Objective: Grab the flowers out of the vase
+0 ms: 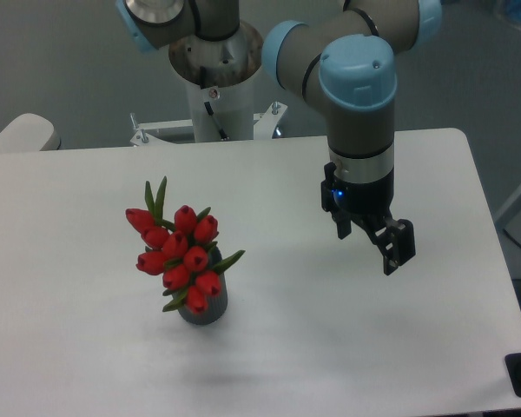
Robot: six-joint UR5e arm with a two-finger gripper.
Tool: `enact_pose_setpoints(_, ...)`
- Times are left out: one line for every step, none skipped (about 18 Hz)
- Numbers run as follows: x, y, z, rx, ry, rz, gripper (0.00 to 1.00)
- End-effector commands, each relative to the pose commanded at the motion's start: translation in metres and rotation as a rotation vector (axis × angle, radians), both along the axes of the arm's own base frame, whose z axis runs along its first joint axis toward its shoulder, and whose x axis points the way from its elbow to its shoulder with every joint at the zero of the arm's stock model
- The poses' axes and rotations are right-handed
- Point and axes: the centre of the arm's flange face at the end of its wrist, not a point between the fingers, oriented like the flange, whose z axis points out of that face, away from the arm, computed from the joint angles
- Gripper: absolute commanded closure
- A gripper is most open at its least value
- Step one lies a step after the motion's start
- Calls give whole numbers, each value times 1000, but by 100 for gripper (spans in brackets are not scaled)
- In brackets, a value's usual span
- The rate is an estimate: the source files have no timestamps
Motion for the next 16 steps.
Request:
enact_pose_setpoints(1, 1, 0, 10, -7, 2, 0)
enact_pose_setpoints(1, 1, 0, 19, -15, -1, 0)
enact_pose_setpoints(2, 1, -1, 21, -22, -1, 0)
enact_pose_setpoints(2, 1, -1, 20, -23, -1, 0)
enact_pose_setpoints(3, 1, -1, 22, -24, -2, 0)
enact_pose_setpoints(4, 0, -3, 21, -30, -3, 0)
enact_pose_setpoints(7, -1, -8, 22, -43, -5, 0)
enact_pose_setpoints(10, -2, -14, 31, -64, -9, 0)
enact_pose_setpoints(15, -2, -19, 52, -94, -12, 0)
enact_pose_setpoints(16, -6, -28, 76, -135, 4, 0)
enact_pose_setpoints(15, -16, -36, 104, -182, 28, 0)
enact_pose_setpoints(15, -26, -36, 135, -213, 37, 0)
enact_pose_setpoints(15, -36, -40, 163, -255, 49, 0)
enact_pose_setpoints(14, -42, -45, 185, -302, 58, 0)
enact_pose_setpoints(20, -43, -49, 204, -352, 60, 0)
enact_pose_setpoints(22, -46, -49, 227, -390, 76, 0)
